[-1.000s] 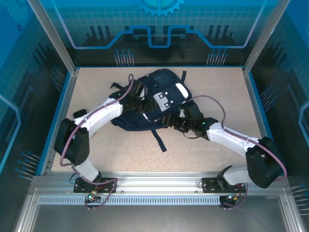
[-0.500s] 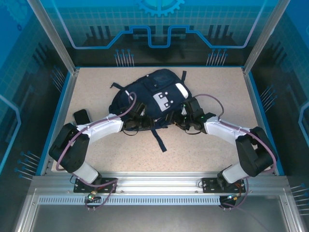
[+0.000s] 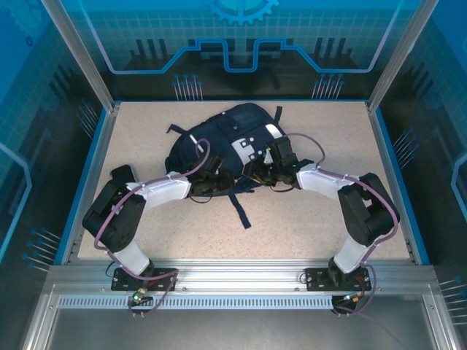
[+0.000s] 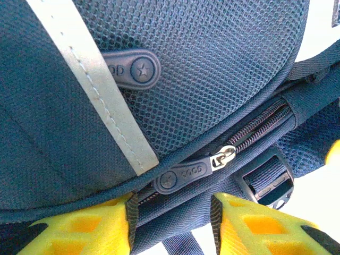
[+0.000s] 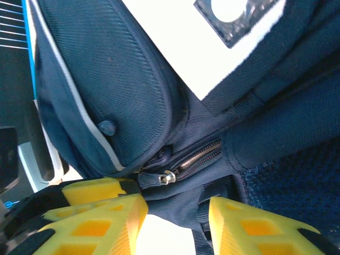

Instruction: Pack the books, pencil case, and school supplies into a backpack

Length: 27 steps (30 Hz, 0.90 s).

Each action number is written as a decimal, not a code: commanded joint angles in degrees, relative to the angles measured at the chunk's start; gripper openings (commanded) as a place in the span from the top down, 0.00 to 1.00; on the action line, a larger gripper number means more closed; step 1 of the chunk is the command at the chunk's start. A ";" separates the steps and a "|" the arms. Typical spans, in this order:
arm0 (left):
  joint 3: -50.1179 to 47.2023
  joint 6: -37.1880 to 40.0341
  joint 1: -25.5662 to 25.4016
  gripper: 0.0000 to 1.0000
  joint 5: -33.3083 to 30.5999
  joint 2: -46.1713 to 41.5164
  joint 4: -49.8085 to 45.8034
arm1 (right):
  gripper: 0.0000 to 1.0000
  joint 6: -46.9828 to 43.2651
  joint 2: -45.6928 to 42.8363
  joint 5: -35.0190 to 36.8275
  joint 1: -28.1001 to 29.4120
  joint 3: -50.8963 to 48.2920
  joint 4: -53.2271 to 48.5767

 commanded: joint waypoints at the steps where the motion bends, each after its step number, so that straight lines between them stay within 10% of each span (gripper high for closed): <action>1: -0.46 0.02 0.64 0.57 2.92 1.48 6.65 | 0.60 0.27 2.78 -0.26 0.14 1.15 -1.94; 11: -1.74 -1.19 1.06 0.57 6.82 4.15 15.80 | 0.62 1.79 7.36 -1.31 0.39 -0.63 -0.86; 27: -11.18 -5.15 1.12 0.57 -4.43 -4.30 23.81 | 0.63 2.51 7.79 -1.05 0.33 -0.71 -1.00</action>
